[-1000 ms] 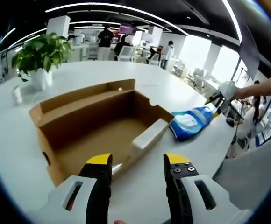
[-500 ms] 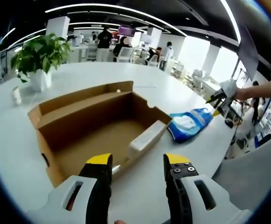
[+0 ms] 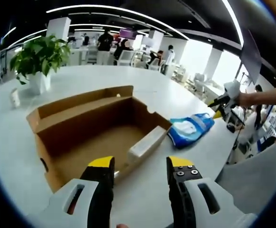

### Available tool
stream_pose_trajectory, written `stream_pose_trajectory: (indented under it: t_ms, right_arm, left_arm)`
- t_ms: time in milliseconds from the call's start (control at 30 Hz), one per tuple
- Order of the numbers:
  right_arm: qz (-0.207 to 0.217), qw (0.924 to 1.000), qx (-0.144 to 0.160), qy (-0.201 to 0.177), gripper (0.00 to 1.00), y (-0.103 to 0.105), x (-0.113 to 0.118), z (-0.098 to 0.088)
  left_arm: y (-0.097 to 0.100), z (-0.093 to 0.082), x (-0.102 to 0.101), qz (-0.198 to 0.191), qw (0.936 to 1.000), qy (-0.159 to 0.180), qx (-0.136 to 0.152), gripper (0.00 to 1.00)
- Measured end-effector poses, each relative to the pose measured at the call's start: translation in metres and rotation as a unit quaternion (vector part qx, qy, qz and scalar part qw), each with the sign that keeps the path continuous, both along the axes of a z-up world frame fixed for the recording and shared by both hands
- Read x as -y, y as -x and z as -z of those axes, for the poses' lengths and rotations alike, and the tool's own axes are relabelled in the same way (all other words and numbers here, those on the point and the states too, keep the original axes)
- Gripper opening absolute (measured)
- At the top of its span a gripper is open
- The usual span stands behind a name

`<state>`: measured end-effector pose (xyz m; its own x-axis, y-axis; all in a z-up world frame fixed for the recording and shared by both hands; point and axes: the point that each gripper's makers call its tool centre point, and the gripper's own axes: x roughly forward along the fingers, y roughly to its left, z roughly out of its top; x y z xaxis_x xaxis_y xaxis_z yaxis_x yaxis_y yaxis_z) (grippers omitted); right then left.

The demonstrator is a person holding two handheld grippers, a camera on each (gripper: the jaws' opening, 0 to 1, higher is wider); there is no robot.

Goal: Operate the shoe box by opening the lid, removing the specified soft item, and placing it in the target area until the item is outside and the box remains undamaged.

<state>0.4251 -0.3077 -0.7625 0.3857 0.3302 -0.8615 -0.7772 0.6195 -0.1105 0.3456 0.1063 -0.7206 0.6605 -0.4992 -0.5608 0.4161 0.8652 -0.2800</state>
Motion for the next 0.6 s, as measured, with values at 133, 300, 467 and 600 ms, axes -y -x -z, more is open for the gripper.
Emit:
stream_pose_trajectory:
  t_ms: [133,300,467,600]
  right_arm:
    - [0.02,0.9993,0.004,-0.031,0.49,0.0,-0.01,-0.005]
    - [0.057,0.9941,0.01,-0.091,0.5,-0.003,-0.027,-0.015]
    - [0.073,0.9902,0.025,-0.116,0.5,-0.006,-0.037,-0.024]
    - [0.074,0.9881,0.031,-0.131,0.51,-0.004,-0.049,-0.031]
  left_arm:
    - [0.0,0.001,0.0,0.004,1.0,-0.001,-0.001,0.44]
    - [-0.001,0.0,0.002,0.005,1.0,0.003,0.001,0.44]
    - [-0.002,0.001,0.003,0.01,0.9999,0.004,0.002,0.44]
    - [-0.004,0.001,0.002,0.01,0.9999,0.006,0.003,0.44]
